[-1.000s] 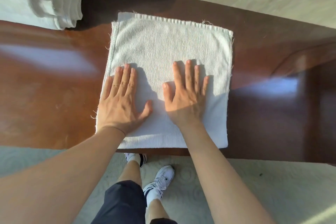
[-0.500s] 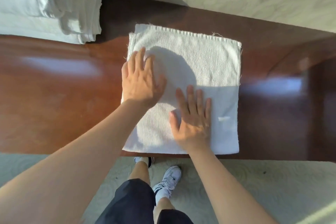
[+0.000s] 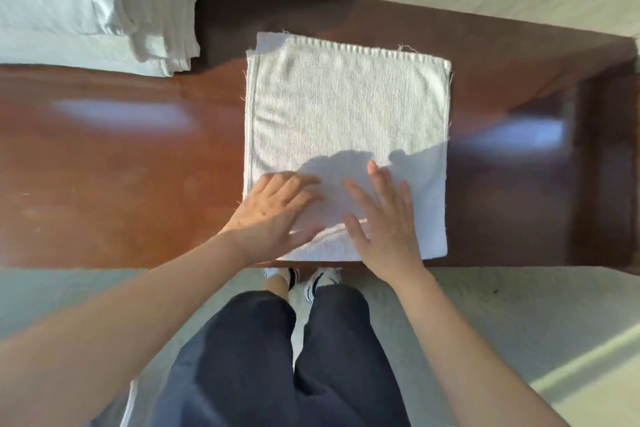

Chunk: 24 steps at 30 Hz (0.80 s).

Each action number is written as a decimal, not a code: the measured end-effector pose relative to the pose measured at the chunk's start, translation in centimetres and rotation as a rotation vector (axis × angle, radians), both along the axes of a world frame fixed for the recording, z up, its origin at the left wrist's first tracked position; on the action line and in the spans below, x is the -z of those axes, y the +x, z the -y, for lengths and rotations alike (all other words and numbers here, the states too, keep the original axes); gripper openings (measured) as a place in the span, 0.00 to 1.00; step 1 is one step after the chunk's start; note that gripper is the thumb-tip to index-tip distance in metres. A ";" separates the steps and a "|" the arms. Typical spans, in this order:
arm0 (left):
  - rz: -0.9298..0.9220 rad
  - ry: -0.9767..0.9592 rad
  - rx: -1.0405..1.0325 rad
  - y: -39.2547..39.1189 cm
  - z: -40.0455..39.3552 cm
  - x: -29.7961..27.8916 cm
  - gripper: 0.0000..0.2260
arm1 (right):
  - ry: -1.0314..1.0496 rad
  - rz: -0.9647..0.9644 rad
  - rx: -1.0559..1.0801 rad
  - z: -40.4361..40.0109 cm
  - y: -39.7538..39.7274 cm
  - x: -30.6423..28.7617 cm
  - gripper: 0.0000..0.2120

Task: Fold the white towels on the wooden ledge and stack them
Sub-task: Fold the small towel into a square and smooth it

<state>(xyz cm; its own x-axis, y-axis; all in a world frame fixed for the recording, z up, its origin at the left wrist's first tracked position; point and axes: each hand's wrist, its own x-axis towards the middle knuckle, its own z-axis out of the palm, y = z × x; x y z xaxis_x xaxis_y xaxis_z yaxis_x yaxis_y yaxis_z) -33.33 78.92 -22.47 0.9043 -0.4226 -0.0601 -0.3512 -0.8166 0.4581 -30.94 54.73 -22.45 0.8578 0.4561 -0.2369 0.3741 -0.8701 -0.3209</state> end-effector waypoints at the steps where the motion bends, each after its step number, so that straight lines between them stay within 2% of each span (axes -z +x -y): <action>1: -0.014 0.011 0.035 -1.6 0.1 -0.1 0.26 | -0.038 -0.027 -0.053 1.1 -0.8 -0.5 0.26; 4: -0.048 0.051 0.088 -4.3 -1.4 0.3 0.29 | -0.098 -0.114 -0.124 4.6 -2.8 -1.4 0.32; 6: -0.005 0.053 0.131 -4.4 -2.9 0.7 0.24 | -0.144 -0.171 -0.138 6.5 -2.9 -1.7 0.36; 9: 0.036 -0.030 0.103 -2.7 -4.4 -0.1 0.16 | -0.063 -0.140 -0.097 7.8 -1.8 -2.2 0.26; 11: -0.069 -0.085 -0.013 -1.2 -4.7 -1.1 0.16 | -0.003 -0.083 -0.092 7.7 -0.4 -2.5 0.16; 13: -0.243 -0.132 -0.210 0.5 -4.8 -2.1 0.18 | 0.040 -0.080 -0.026 6.9 2.0 -3.6 0.16; 15: -0.341 -0.224 -0.400 2.4 -4.9 -2.8 0.13 | 0.054 -0.185 0.129 6.0 5.1 -4.9 0.15; 16: -0.343 -0.229 -0.470 3.6 -5.0 -3.1 0.09 | 0.046 -0.248 0.182 5.7 6.9 -5.4 0.14; 18: -0.339 -0.250 -0.608 6.1 -5.1 -4.1 0.05 | 0.053 -0.230 0.179 5.4 10.6 -5.9 0.13; 22: -0.334 -0.448 -0.870 11.3 -5.3 -4.7 0.09 | 0.187 -0.129 0.199 5.1 17.7 -6.7 0.14; 24: -0.357 -0.534 -0.949 14.1 -5.4 -4.7 0.11 | 0.126 -0.161 0.179 5.0 21.0 -7.2 0.16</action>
